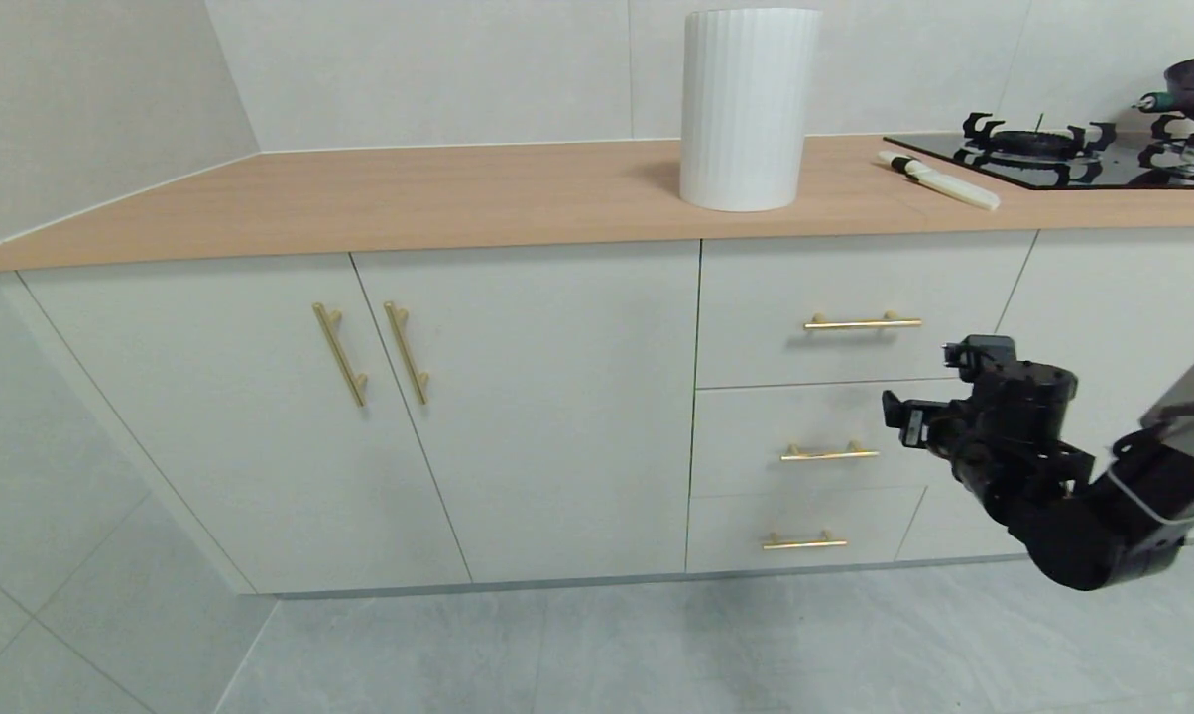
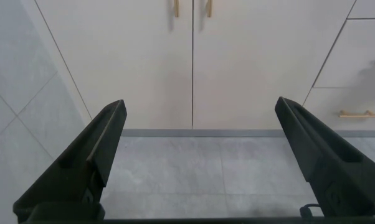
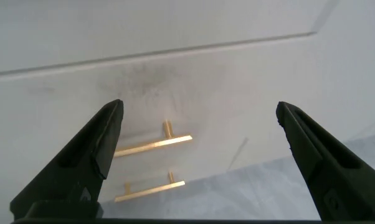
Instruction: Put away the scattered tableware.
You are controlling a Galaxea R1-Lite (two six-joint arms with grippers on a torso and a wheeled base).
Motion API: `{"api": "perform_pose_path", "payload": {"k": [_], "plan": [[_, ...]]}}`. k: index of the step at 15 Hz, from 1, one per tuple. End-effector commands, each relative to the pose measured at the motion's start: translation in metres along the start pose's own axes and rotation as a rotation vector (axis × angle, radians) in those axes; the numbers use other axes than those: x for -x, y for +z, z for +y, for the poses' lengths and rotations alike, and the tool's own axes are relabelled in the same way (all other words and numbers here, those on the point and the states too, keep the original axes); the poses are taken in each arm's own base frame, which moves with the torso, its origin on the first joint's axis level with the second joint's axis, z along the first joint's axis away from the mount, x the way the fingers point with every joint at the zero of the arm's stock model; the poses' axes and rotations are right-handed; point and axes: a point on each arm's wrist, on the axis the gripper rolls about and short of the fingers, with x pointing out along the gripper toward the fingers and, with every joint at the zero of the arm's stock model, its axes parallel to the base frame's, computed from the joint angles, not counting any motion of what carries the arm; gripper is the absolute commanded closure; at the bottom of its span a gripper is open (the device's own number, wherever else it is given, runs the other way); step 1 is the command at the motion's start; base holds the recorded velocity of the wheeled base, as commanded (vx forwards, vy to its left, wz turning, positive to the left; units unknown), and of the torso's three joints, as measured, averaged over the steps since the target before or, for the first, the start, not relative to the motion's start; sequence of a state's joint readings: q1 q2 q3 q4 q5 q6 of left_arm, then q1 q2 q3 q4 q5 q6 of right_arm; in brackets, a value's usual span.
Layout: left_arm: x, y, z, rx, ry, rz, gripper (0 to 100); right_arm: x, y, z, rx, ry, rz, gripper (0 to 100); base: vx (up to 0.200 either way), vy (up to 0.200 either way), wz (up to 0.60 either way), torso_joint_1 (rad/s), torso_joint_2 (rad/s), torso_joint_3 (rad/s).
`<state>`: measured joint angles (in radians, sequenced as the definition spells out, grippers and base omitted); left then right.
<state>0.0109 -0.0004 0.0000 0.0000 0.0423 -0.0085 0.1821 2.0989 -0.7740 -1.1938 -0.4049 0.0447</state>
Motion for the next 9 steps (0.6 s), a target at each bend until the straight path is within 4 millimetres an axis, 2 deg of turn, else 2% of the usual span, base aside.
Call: {"api": "perform_pose_path", "payload": {"k": [1, 6, 9], "plan": [[0.0, 0.0, 0.0, 0.001, 0.001, 0.0, 0, 0.088, 0.053, -0.034, -0.051, -0.025, -0.153, 0, 0.0, 0.0, 0.0, 0.0, 0.0, 0.0], [0.0, 0.0, 0.0, 0.001, 0.001, 0.0, 0, 0.214, 0.073, -0.092, 0.022, -0.097, -0.346, 0, 0.0, 0.0, 0.0, 0.0, 0.0, 0.0], [0.0, 0.0, 0.0, 0.001, 0.001, 0.0, 0, 0.269, 0.071, -0.123, 0.044, -0.201, -0.415, 0, 0.0, 0.0, 0.0, 0.0, 0.0, 0.0]]}}
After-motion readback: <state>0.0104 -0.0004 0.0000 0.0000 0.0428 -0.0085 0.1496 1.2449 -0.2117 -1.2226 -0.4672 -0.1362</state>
